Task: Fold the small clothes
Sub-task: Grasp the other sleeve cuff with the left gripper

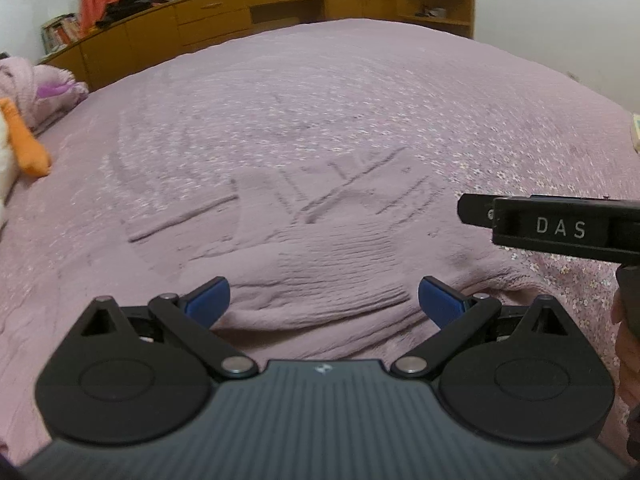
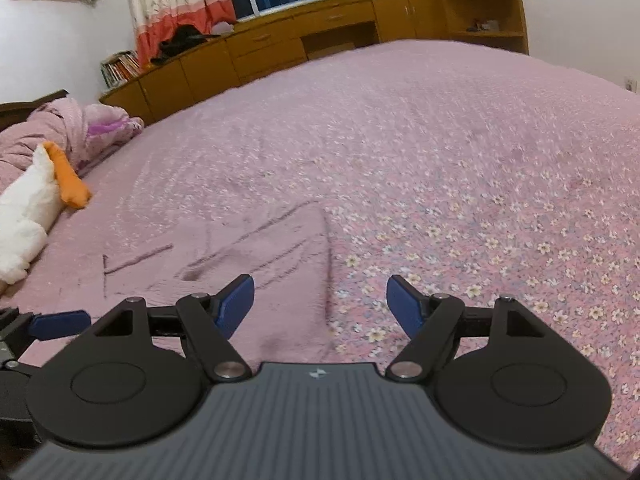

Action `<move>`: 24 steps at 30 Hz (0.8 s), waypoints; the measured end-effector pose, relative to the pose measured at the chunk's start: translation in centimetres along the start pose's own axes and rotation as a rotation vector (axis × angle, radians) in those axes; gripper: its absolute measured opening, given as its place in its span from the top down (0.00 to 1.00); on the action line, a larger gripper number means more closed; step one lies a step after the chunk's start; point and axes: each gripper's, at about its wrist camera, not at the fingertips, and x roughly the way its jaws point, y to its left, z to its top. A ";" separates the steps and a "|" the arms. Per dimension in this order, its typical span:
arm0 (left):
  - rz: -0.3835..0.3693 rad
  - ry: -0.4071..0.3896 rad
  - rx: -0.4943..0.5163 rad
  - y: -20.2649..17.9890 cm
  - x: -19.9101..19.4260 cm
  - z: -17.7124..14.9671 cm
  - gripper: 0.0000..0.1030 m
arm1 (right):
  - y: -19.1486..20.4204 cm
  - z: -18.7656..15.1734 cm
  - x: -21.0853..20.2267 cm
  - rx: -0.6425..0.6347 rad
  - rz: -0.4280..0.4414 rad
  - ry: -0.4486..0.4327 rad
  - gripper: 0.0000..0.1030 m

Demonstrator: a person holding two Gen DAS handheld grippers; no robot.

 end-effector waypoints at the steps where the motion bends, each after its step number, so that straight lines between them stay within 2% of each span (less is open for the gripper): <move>1: -0.009 0.007 0.007 -0.2 0.4 0.1 0.01 | -0.2 -0.1 0.2 0.006 -0.001 0.010 0.23; 7: -0.056 0.094 -0.048 0.1 2.9 0.5 0.01 | -0.2 0.1 0.4 0.008 0.006 0.037 0.23; 10: -0.053 0.114 -0.068 0.3 3.6 0.5 0.05 | -0.2 0.1 0.5 0.005 0.008 0.046 0.23; 12: -0.042 0.110 -0.052 0.1 3.7 0.4 0.17 | -0.3 0.1 0.4 0.007 0.014 0.049 0.23; 14: -0.069 0.092 -0.037 -0.1 3.4 0.3 0.42 | -0.4 0.1 0.5 0.007 0.020 0.051 0.23; 15: -0.085 0.082 -0.031 -0.2 3.2 0.3 0.50 | -0.5 0.1 0.6 0.007 0.021 0.051 0.23; 17: -0.097 0.065 -0.023 -0.3 2.6 0.5 0.76 | -0.5 0.1 0.7 0.012 0.025 0.053 0.23; 18: -0.092 0.056 -0.024 -0.2 2.3 0.7 0.83 | -0.5 0.1 0.8 0.014 0.025 0.055 0.23; 21: -0.100 0.032 -0.080 0.9 1.4 1.2 0.85 | -0.7 0.0 1.1 0.010 0.025 0.055 0.23; 24: -0.072 -0.016 -0.126 2.5 0.0 1.6 0.86 | -0.5 0.0 1.2 0.004 0.029 0.053 0.23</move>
